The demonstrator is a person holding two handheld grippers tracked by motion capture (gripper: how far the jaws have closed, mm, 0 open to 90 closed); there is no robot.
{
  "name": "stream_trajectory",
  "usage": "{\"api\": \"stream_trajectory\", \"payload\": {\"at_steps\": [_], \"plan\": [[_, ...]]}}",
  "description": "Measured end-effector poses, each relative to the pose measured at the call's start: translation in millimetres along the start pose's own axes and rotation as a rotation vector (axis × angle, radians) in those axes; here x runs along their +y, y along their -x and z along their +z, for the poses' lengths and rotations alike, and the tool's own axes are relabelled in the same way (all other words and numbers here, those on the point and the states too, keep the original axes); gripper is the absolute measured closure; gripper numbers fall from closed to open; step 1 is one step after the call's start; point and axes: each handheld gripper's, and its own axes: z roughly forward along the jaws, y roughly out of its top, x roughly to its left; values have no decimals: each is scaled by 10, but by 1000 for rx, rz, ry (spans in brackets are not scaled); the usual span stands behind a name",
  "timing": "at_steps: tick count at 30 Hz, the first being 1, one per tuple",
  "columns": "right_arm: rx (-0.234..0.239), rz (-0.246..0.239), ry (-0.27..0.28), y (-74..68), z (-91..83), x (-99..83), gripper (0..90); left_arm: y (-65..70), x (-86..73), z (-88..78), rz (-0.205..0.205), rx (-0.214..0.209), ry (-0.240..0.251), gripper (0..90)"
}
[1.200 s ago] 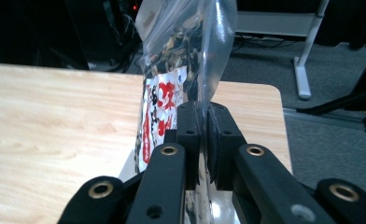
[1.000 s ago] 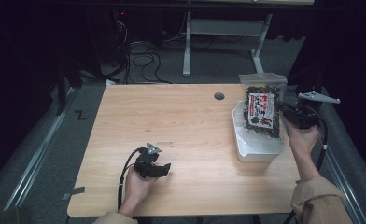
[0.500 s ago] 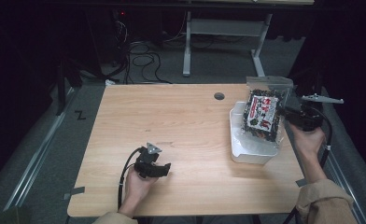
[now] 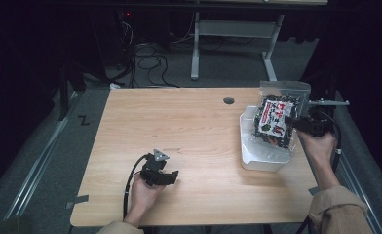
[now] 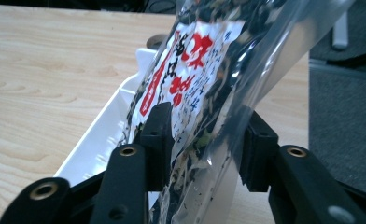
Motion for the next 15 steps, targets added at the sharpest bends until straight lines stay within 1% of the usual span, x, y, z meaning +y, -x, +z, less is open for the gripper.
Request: {"api": "stream_trajectory", "payload": {"at_steps": [1,3,4,5,7,10,15], "plan": [[7,3,-8,7,10,-2,650,0,0,0,0,0,0,320],[25,29,-6,34,13,-6,689,2,0,1,2,0,1,321],[59,61,2,61,5,-7,711,2,1,1,3,0,1,321],[73,73,6,70,0,-6,722,3,1,0,3,0,1,321],[87,81,12,67,-5,-4,739,3,2,-3,4,-1,1,321],[94,79,26,54,-9,3,758,3,1,-7,4,1,2,321],[96,47,35,34,-27,12,770,6,1,-5,6,-3,2,323]]}}
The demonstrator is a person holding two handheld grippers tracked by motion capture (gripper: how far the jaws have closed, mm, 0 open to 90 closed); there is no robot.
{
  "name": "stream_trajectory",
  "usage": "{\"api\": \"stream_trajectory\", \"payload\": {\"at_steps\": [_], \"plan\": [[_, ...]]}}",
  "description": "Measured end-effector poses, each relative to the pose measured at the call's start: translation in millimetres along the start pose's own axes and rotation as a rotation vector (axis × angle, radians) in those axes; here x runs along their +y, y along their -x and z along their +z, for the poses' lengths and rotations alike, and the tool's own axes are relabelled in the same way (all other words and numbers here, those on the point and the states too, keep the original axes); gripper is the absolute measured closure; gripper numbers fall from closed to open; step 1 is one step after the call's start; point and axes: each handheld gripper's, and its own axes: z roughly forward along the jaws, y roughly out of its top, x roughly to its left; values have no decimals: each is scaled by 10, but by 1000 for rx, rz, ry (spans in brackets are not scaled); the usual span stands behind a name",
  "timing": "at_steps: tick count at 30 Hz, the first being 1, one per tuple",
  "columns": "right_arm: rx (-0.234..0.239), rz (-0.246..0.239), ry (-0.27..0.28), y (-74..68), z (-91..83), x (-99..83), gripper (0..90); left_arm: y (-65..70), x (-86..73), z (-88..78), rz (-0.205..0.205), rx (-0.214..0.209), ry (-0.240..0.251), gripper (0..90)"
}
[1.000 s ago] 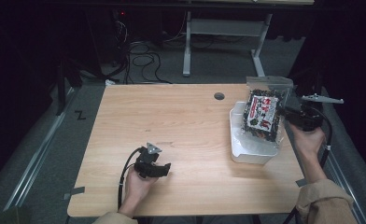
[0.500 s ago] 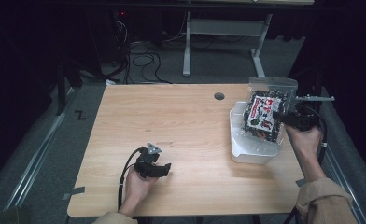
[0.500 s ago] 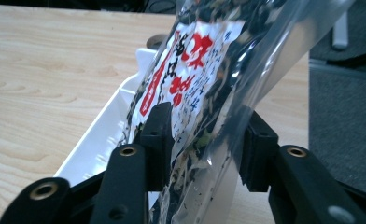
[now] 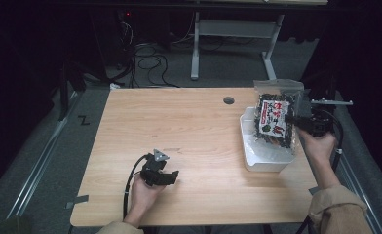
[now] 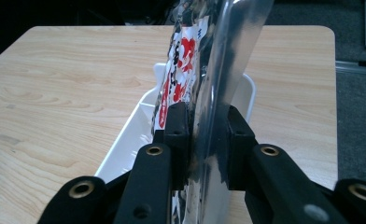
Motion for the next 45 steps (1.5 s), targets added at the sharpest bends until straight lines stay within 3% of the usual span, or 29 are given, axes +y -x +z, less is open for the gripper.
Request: {"api": "stream_trajectory", "payload": {"at_steps": [9,16,22,30,33,40,45], "plan": [[49,-6,92,-109,-54,14,785,8,1,3,2,-1,1,323],[26,-33,169,-221,-56,29,786,10,1,2,6,-2,-1,323],[-9,-58,204,-289,20,23,786,6,-3,-7,2,-2,4,323],[-32,-84,268,-316,82,-70,785,13,-2,4,6,-2,0,322],[-40,-98,273,-330,98,-94,784,18,-2,4,6,-2,0,322],[-69,-218,229,-399,107,-198,778,19,0,-15,7,-1,11,323],[-68,-230,175,-351,55,-234,764,29,2,-25,3,0,22,323]]}}
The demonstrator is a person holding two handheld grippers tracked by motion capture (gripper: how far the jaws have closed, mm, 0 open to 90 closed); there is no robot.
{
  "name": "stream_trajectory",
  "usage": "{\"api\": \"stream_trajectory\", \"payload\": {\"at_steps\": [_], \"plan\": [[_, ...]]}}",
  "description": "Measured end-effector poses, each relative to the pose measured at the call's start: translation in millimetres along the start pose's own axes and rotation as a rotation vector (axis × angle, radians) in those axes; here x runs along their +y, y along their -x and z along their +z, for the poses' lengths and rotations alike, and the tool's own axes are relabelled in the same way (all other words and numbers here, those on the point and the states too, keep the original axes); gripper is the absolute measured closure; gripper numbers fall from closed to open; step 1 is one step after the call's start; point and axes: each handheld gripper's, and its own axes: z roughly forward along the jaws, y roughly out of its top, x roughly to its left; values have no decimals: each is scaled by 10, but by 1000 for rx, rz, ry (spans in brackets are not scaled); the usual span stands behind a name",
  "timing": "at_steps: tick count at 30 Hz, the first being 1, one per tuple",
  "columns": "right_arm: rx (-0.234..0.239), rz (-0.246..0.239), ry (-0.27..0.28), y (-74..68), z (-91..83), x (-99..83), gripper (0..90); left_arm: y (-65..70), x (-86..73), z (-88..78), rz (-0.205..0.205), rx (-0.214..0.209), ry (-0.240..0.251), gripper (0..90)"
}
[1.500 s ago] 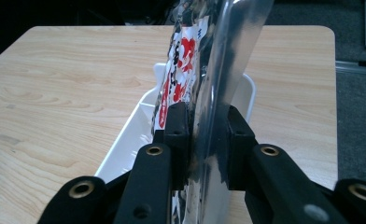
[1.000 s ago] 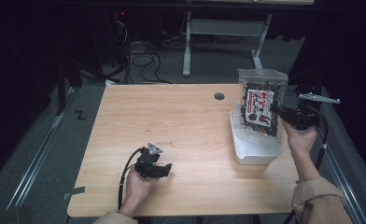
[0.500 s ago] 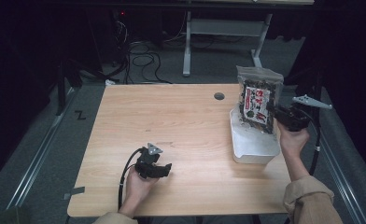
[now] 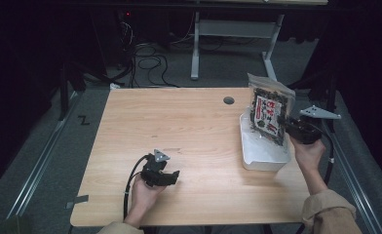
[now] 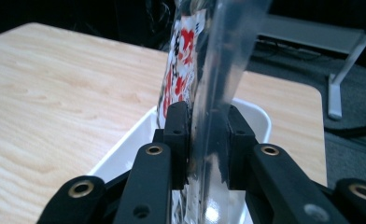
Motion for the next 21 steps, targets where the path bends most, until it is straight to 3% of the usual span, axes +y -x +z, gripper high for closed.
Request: {"api": "stream_trajectory", "payload": {"at_steps": [8,13,21], "plan": [[28,38,-59,126,-95,-184,744,8,4,1,6,-3,-5,324],[41,122,-81,247,-100,-272,729,9,4,3,6,-4,-6,324],[69,198,-116,346,-48,-381,698,13,1,3,3,-7,-7,324]]}}
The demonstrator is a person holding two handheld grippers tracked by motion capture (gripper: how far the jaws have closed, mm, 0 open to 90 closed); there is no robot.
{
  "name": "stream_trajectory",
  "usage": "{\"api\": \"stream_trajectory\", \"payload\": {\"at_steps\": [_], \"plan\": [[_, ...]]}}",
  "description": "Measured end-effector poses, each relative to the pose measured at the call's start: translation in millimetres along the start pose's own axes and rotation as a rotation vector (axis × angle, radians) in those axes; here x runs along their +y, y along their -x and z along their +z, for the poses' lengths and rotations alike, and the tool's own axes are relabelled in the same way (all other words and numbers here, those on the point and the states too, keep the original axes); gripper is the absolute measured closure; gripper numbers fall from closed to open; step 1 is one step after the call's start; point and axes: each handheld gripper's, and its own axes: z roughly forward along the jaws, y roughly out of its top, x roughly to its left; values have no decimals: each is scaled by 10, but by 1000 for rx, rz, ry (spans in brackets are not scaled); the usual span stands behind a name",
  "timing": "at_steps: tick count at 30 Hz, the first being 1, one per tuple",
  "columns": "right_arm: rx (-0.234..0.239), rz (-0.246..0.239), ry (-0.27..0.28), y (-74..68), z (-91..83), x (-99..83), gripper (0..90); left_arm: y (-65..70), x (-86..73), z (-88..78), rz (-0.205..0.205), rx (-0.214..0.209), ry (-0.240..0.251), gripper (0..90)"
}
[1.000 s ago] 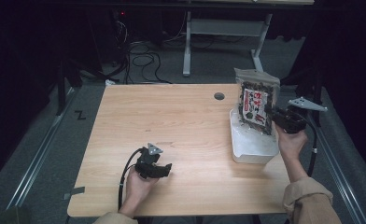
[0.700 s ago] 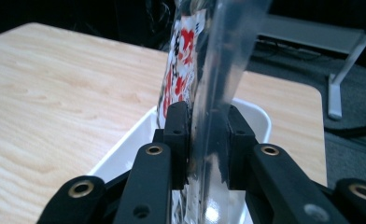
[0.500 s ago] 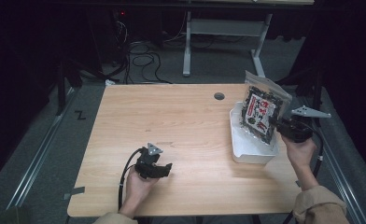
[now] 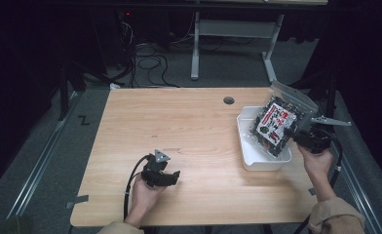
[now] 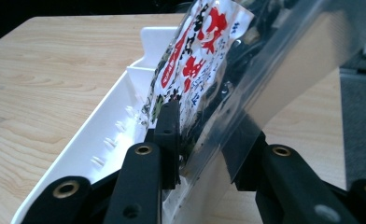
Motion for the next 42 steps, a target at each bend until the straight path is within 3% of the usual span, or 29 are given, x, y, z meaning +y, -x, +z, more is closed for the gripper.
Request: {"api": "stream_trajectory", "payload": {"at_steps": [7,10,19,24,30,36,39,42], "plan": [[13,36,4,47,2,5,676,-5,0,-2,1,0,1,324],[-8,29,-13,33,19,5,589,-8,0,2,-1,0,0,324],[12,60,-23,32,17,8,467,-8,-1,-2,-4,3,3,324],[6,82,-29,29,-72,7,370,-8,0,2,1,1,0,324],[-51,88,4,-44,-289,-18,322,-7,1,-2,0,4,3,324],[-72,24,112,-302,-561,-128,364,3,0,-5,7,-1,9,323],[-21,-50,141,-561,-625,-206,394,22,-2,3,14,-6,5,323],[85,-118,108,-871,-562,-312,398,39,-7,11,16,-9,1,323]]}}
